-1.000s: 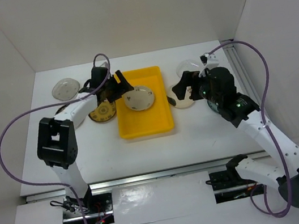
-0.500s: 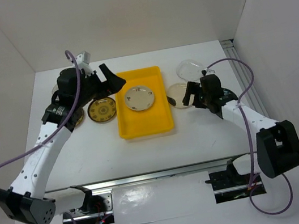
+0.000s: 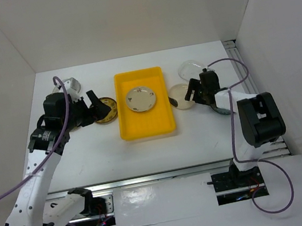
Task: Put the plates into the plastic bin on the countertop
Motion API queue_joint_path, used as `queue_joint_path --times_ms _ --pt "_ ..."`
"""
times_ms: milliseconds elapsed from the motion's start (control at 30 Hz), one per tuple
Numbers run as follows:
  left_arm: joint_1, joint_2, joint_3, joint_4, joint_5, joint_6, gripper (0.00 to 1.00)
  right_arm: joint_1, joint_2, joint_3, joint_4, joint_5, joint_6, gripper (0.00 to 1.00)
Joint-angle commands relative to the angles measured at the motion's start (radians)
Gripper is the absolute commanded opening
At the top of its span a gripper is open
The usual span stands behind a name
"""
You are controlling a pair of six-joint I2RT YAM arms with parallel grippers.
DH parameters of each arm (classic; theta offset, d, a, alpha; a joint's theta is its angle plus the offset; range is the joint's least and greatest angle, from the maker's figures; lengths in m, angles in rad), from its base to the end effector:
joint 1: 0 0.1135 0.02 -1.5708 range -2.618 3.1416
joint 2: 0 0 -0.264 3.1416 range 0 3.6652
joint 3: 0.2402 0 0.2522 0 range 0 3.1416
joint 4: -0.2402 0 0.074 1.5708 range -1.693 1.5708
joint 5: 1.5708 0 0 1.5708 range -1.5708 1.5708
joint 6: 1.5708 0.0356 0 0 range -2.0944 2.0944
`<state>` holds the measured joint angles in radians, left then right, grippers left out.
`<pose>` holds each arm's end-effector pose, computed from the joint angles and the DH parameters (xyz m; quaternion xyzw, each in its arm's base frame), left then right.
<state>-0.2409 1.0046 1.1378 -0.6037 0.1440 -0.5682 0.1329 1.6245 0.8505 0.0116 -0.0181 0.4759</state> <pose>0.2033 -0.0552 0.3788 -0.1014 0.8450 -0.2616 0.4552 0.3275 0.0444 0.1731 0.1534 0.9065 0.1258 0.3727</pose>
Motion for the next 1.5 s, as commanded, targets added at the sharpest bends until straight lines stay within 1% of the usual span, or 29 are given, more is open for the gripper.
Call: queue_joint_path --times_ms 0,33,67,233,300,333,400,467,500,567,633,667,767,867,967,1000,1033,1100,1167,1200,1233,1267,1300,1333,1367,1400,1467 --pt "0.02 -0.05 -0.026 -0.008 0.025 0.054 1.0 -0.015 0.04 0.068 0.097 0.015 0.004 0.85" --pt "0.032 -0.05 -0.026 -0.008 0.025 0.063 1.0 -0.015 0.054 0.084 0.097 0.015 0.004 0.83" --pt "0.046 -0.05 -0.038 -0.017 0.034 0.073 1.0 -0.015 0.084 0.093 0.097 0.024 0.004 0.79" --pt "0.077 -0.05 -0.058 -0.018 0.054 0.082 1.0 -0.015 0.129 0.104 0.077 0.067 0.032 0.64" --pt "0.086 -0.05 -0.067 -0.018 0.054 0.091 1.0 -0.015 0.138 0.095 0.068 0.095 0.032 0.63" --pt "0.095 -0.05 -0.076 -0.018 0.054 0.1 1.0 -0.015 0.138 0.094 0.054 0.095 0.041 0.61" --pt "0.106 -0.05 -0.076 -0.018 0.054 0.1 1.0 -0.024 0.147 0.094 0.042 0.104 0.05 0.61" --pt "0.117 -0.038 -0.076 -0.018 0.068 0.1 1.0 -0.036 0.156 0.094 0.042 0.104 0.05 0.54" --pt "0.126 -0.038 -0.085 -0.018 0.068 0.1 1.0 -0.036 0.156 0.094 0.031 0.104 0.059 0.42" --pt "0.14 -0.038 -0.085 -0.018 0.059 0.09 1.0 -0.046 0.156 0.094 0.021 0.104 0.069 0.27" --pt "0.153 -0.038 -0.085 -0.018 0.014 0.076 1.0 -0.055 0.156 0.085 0.008 0.104 0.069 0.03" --pt "0.169 -0.038 -0.085 -0.028 0.0 0.067 1.0 -0.055 0.156 0.085 -0.01 0.113 0.078 0.0" --pt "0.195 -0.049 -0.095 -0.028 -0.047 0.038 1.0 -0.055 0.104 0.105 -0.081 0.151 0.099 0.0" --pt "0.232 -0.049 -0.113 -0.037 -0.086 0.008 1.0 -0.055 -0.006 0.134 -0.151 0.214 0.113 0.0" --pt "0.268 -0.049 -0.113 -0.048 -0.125 -0.021 1.0 -0.055 -0.127 0.188 -0.25 0.309 0.132 0.0" --pt "0.278 -0.049 -0.113 -0.057 -0.126 -0.031 1.0 -0.044 -0.155 0.203 -0.274 0.376 0.132 0.0" --pt "0.287 -0.049 -0.122 -0.057 -0.139 -0.032 1.0 -0.029 -0.207 0.219 -0.289 0.406 0.132 0.0" --pt "0.311 -0.049 -0.122 -0.057 -0.139 -0.041 1.0 -0.015 -0.248 0.257 -0.311 0.441 0.11 0.0" --pt "0.337 -0.04 -0.122 -0.057 -0.139 -0.05 1.0 -0.001 -0.307 0.257 -0.28 0.399 0.084 0.0" --pt "0.347 -0.04 -0.122 -0.057 -0.139 -0.05 1.0 0.008 -0.322 0.246 -0.2 0.347 0.043 0.0" --pt "0.368 -0.04 -0.131 -0.057 -0.139 -0.061 1.0 0.008 -0.331 0.246 -0.162 0.213 0.029 0.0" --pt "0.382 -0.04 -0.131 -0.057 -0.139 -0.061 1.0 0.022 -0.331 0.246 -0.135 0.154 0.02 0.0" --pt "0.397 -0.031 -0.131 -0.057 -0.171 -0.07 1.0 0.034 -0.303 0.283 -0.119 0.103 -0.008 0.0" --pt "0.432 -0.031 -0.131 -0.071 -0.188 -0.099 1.0 0.068 -0.273 0.313 -0.119 0.016 -0.025 0.0" --pt "0.449 -0.031 -0.131 -0.071 -0.188 -0.108 1.0 0.089 -0.206 0.344 -0.128 -0.009 -0.04 0.0" --pt "0.463 -0.031 -0.131 -0.071 -0.198 -0.108 1.0 0.112 -0.172 0.395 -0.128 -0.028 -0.051 0.0" --pt "0.486 -0.031 -0.131 -0.071 -0.207 -0.156 1.0 0.163 -0.083 0.427 -0.099 -0.096 -0.069 0.0"
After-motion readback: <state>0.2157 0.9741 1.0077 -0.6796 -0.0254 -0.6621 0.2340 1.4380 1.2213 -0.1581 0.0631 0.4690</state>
